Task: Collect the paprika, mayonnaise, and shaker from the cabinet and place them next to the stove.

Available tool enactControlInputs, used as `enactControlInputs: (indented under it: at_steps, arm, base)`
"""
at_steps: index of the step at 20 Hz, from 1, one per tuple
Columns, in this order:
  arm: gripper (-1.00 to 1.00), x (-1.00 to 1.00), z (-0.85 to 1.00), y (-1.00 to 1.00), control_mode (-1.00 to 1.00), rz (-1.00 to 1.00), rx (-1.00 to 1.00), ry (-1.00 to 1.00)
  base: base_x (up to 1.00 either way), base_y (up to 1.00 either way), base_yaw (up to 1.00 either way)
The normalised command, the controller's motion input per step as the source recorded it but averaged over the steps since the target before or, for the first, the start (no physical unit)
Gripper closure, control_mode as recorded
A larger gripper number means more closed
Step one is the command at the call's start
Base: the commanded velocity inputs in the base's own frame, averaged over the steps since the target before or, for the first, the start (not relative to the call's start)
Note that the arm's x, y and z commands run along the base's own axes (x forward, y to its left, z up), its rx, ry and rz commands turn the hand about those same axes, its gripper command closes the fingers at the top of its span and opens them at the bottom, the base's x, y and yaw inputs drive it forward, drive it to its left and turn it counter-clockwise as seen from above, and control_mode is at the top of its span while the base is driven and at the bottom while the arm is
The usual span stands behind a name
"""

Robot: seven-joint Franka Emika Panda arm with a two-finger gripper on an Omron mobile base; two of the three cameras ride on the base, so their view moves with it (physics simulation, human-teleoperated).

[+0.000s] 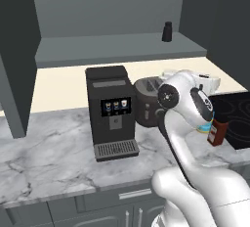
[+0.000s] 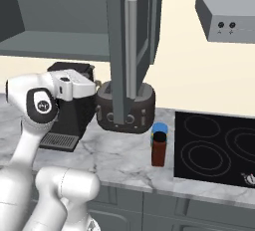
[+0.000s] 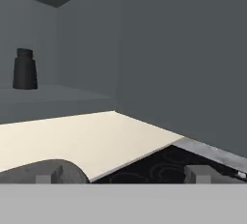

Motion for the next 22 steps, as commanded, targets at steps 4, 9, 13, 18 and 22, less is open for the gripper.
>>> enactControlInputs:
  at_steps: [4,9,13,18,22]
  arm:
    - [-1.00,0.00,0.69,0.44,-1.00,0.28,0.00,0.05]
    - [-1.00,-0.01,0.68,0.27,-1.00,0.23,0.00,0.01]
    - [-1.00,0.00,0.43,0.03,-1.00,0.15,0.00,0.00]
    - [-1.00,0.00,0.00,0.00,-1.00,0.00,0.00,0.00]
    - [-1.00,0.00,0.00,0.00,-1.00,0.00,0.00,0.00]
  base:
    - [0.00,0.00,0.00]
    - [0.00,0.00,0.00]
    - [0.00,0.00,0.00]
    - [0.00,0.00,0.00]
    - [0.00,0.00,0.00]
